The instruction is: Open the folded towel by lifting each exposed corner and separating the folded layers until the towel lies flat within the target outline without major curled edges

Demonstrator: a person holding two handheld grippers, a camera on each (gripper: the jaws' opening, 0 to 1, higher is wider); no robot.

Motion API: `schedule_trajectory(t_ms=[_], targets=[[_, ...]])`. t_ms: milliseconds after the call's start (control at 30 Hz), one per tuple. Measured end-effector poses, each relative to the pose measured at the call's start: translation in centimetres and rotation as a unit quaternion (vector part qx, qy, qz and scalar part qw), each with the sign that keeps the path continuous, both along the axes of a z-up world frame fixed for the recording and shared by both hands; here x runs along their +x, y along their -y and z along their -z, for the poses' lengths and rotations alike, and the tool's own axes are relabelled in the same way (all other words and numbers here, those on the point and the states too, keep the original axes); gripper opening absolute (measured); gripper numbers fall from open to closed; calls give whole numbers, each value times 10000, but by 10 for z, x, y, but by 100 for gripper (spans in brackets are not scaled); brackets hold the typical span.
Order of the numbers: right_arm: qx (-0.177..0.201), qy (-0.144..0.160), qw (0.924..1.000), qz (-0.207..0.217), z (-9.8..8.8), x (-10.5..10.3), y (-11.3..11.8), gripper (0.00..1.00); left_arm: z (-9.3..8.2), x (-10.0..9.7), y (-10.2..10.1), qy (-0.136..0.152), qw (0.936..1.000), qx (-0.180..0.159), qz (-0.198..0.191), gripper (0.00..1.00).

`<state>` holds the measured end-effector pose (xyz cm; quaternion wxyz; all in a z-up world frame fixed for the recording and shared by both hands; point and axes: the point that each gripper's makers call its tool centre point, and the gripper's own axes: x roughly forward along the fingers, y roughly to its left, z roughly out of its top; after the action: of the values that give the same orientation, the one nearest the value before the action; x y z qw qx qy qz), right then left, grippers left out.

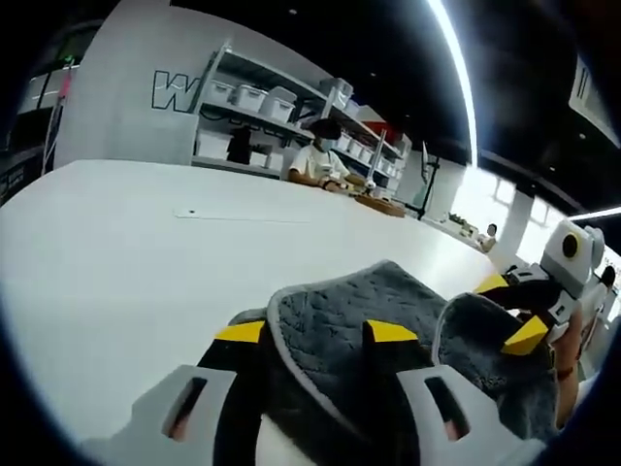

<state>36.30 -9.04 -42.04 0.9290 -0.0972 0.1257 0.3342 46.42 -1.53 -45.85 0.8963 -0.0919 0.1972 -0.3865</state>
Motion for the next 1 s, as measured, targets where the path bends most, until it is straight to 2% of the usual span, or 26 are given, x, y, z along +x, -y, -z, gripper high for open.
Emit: schedule_trajectory(t_ms=[533, 733, 900, 1000], targets=[[144, -250, 9994, 190, 8, 11, 6, 24, 4, 10, 3, -23, 9999, 91, 35, 21], [362, -242, 9990, 67, 5, 8, 2, 18, 5, 11, 1, 9, 9998, 190, 49, 12], [371, -253, 9989, 129, 6, 8, 3, 7, 5, 11, 1, 16, 9998, 186, 59, 3], [415, -244, 9988, 95, 5, 7, 3, 0, 7, 11, 1, 30, 9996, 258, 89, 3]])
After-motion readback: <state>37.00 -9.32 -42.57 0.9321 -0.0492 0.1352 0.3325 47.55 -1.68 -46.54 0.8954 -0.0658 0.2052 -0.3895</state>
